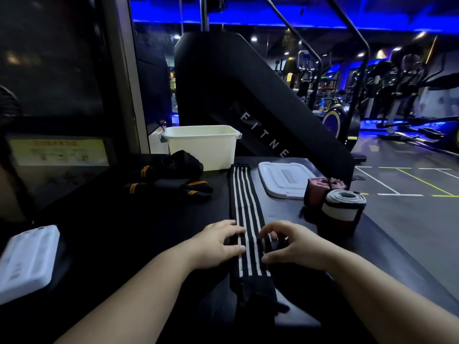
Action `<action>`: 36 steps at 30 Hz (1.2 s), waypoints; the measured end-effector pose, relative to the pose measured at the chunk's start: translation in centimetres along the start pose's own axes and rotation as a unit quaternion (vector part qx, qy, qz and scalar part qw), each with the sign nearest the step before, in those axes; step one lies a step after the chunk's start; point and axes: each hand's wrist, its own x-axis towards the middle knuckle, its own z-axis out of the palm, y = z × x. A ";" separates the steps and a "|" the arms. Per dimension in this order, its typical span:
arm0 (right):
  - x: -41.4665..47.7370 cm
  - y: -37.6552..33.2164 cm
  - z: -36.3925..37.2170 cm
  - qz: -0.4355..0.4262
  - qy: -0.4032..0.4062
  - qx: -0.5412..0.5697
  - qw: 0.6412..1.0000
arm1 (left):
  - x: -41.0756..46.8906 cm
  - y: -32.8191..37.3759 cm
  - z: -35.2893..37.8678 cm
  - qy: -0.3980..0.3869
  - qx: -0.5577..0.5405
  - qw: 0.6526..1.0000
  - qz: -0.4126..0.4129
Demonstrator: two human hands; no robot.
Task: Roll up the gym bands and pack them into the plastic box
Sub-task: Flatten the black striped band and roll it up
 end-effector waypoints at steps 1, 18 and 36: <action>-0.6 -0.1 0.3 -0.013 0.009 0.005 1.000 | -0.6 0.1 0.3 0.009 -0.001 1.000 0.008; -7.5 -0.4 3.2 -0.154 0.038 0.015 0.987 | -5.9 0.7 2.2 0.066 -0.129 0.986 0.087; -7.1 -1.1 5.3 -0.126 0.105 0.027 0.986 | -7.8 1.5 1.6 -0.041 -0.198 0.977 0.074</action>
